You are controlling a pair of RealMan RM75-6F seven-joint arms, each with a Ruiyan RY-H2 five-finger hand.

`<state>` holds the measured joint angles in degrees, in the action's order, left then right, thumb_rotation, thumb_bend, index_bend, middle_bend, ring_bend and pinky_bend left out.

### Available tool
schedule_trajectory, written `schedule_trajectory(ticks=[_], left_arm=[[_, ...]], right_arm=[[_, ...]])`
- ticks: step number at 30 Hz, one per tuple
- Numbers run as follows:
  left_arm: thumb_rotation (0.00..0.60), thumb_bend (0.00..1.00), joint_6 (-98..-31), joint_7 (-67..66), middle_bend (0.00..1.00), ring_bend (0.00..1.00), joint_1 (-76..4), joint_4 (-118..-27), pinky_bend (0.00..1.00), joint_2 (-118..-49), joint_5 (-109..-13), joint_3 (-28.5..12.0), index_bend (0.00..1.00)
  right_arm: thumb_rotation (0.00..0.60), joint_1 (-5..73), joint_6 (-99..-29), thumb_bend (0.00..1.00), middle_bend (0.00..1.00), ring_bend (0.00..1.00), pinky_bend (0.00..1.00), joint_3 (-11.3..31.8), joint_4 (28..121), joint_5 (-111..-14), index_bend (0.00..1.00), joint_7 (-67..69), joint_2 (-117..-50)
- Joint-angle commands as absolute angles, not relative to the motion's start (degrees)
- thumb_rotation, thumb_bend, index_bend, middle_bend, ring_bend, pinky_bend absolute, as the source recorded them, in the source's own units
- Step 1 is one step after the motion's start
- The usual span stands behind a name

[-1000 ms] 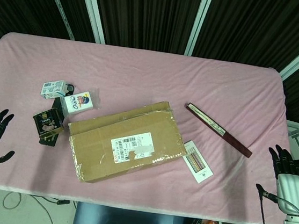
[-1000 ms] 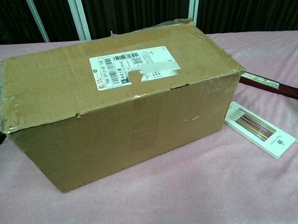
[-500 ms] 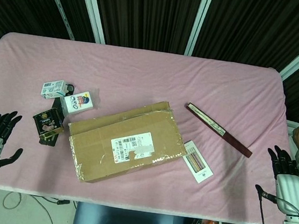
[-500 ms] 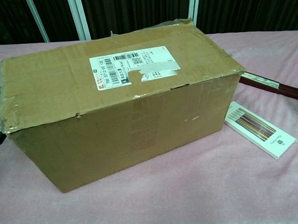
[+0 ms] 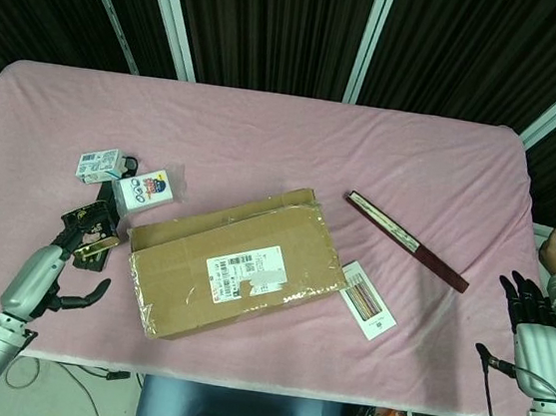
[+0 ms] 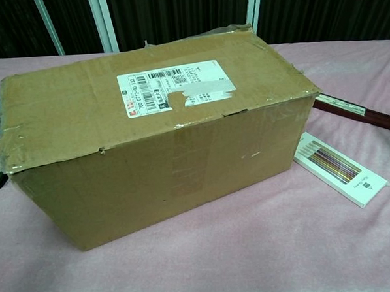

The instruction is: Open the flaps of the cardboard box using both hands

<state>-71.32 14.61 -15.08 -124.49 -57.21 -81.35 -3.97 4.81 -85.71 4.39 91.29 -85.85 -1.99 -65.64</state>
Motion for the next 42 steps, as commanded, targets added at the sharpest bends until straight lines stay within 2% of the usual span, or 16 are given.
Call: schedule_trajectory(ticks=[1,8,16,23,32,42], left_arm=[[0.600,0.36,-65.76,18.82,0.00,0.00,-18.57,-130.04,0.08,-55.90,-73.96,-6.21,0.00],[0.600,0.36,-61.08,21.46,0.00,0.00,-22.02,-133.19,0.08,-55.47,-65.42,-8.83,0.00],[0.600,0.36,-59.63,20.99,0.00,0.00,-23.52,-133.77,0.10,-56.45,-62.29,-9.49,0.00],[0.600,0.36,-58.07,21.41,0.00,0.01,-24.01,-134.79,0.13,-57.23,-61.91,-9.06,0.00],[0.600,0.36,-57.76,23.46,0.05,0.10,-23.73,-134.99,0.23,-57.87,-63.08,-9.39,0.00],[0.600,0.36,-57.89,29.31,0.07,0.12,-22.00,-134.99,0.25,-57.07,-70.94,-9.71,0.00]], right_arm=[[0.600,4.81,-85.54,0.20,0.00,0.00,0.21,4.43,91.34,-85.64,0.00,-1.96,-65.57],[0.600,4.79,-85.36,0.21,0.00,0.00,0.21,4.42,91.38,-85.48,0.00,-1.68,-65.40],[0.600,4.78,-85.16,0.21,0.00,0.00,0.21,4.38,91.43,-85.38,0.00,-1.40,-65.37],[0.600,4.73,-84.86,0.21,0.00,0.00,0.21,4.38,91.81,-85.02,0.00,-1.06,-65.26],[0.600,4.72,-84.42,0.21,0.00,0.00,0.21,4.30,92.21,-84.73,0.00,-0.57,-65.05],[0.600,4.70,-84.22,0.21,0.00,0.00,0.21,4.27,92.38,-84.58,0.00,-0.38,-64.99]])
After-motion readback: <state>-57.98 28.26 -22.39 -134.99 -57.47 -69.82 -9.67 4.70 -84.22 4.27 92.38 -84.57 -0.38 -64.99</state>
